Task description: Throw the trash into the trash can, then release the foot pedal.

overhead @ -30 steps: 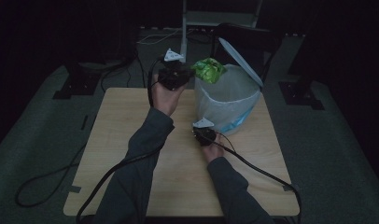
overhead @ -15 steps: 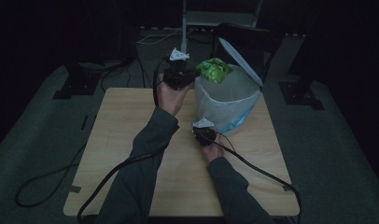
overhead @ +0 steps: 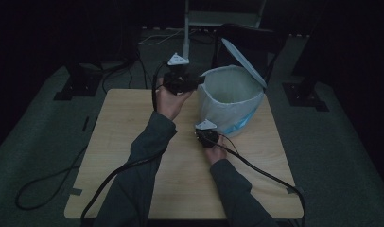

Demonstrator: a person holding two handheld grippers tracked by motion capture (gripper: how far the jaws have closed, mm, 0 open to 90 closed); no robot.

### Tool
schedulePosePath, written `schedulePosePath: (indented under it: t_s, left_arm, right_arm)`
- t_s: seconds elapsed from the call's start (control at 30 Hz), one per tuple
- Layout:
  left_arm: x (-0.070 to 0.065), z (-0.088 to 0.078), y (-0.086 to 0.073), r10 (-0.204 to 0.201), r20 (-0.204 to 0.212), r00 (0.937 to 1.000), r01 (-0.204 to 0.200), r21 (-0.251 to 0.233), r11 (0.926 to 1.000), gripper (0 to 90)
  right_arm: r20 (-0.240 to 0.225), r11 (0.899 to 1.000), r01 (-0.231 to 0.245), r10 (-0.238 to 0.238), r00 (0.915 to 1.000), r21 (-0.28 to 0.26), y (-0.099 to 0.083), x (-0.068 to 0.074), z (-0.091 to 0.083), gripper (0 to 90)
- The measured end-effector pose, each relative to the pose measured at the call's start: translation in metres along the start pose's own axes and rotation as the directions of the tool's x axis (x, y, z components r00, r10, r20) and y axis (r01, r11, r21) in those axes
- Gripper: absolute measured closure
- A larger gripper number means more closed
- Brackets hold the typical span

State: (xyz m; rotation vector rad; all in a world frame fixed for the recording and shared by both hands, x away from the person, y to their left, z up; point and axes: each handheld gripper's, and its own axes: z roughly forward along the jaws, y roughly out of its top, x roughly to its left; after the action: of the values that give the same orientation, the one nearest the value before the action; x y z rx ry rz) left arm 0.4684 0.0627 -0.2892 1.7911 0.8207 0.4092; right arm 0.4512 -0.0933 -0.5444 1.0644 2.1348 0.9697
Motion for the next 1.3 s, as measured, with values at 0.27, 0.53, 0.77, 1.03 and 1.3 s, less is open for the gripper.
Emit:
schedulePosePath:
  t_s: [0.27, 0.53, 0.77, 1.03, 1.3]
  left_arm:
    - [0.013, -0.012, -0.009, -0.034, -0.022, 0.9992, 0.034, -0.009, 0.9994, 61.9]
    - [0.015, -0.015, -0.013, -0.044, -0.022, 0.9988, 0.043, -0.016, 0.9989, 61.4]
    - [0.019, -0.019, -0.015, -0.049, -0.030, 0.9983, 0.048, -0.028, 0.9985, 58.8]
    - [0.025, -0.024, -0.022, -0.053, -0.053, 0.9972, 0.052, -0.018, 0.9985, 56.6]
    - [0.036, -0.030, -0.031, -0.080, -0.075, 0.9940, 0.079, -0.017, 0.9968, 55.6]
  right_arm:
    - [0.005, 1.000, 0.004, -0.004, 1.0000, -0.003, 0.000, 0.000, 0.000, 90.0]
    - [0.004, 1.000, 0.002, -0.002, 1.0000, -0.004, -0.001, 0.000, 0.000, 90.0]
    - [0.004, 1.000, 0.000, 0.000, 1.0000, -0.003, -0.001, 0.000, 0.000, 90.0]
    - [0.005, 1.000, 0.000, 0.000, 1.0000, -0.004, -0.001, 0.000, 0.000, 90.0]
    - [0.004, 1.000, 0.002, -0.002, 1.0000, -0.004, -0.001, 0.000, 0.000, 90.0]
